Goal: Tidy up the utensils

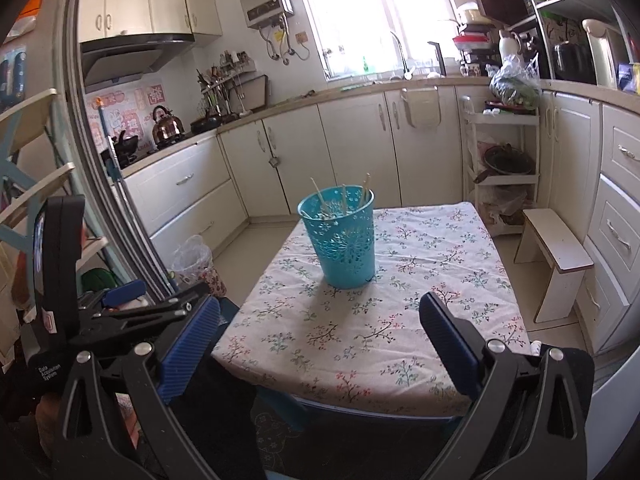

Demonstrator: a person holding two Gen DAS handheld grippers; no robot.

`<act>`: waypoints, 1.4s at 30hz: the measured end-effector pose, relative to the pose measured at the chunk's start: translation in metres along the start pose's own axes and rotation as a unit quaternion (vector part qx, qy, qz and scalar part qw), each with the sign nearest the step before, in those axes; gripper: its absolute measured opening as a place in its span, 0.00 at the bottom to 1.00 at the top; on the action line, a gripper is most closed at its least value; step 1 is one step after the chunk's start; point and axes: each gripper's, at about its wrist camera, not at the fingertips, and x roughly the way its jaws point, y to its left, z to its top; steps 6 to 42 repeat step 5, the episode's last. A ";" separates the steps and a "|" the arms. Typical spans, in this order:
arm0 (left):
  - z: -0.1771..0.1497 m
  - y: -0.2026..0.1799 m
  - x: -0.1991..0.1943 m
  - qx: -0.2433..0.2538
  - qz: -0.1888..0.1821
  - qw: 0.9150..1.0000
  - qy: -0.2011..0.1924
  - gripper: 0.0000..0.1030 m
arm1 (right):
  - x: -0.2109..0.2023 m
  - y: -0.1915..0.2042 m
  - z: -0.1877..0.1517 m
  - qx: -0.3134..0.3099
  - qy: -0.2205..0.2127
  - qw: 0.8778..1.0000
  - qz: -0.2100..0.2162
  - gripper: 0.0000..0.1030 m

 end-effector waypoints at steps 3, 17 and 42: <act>0.006 -0.003 0.034 0.005 -0.005 1.000 0.030 0.93 | 0.034 -0.013 0.004 0.014 0.026 1.000 -0.005 0.93; 0.009 -0.003 0.053 0.007 -0.006 0.999 0.045 0.93 | 0.051 -0.022 0.006 0.022 0.037 0.999 -0.008 0.93; 0.009 -0.003 0.053 0.007 -0.006 0.999 0.045 0.93 | 0.051 -0.022 0.006 0.022 0.037 0.999 -0.008 0.93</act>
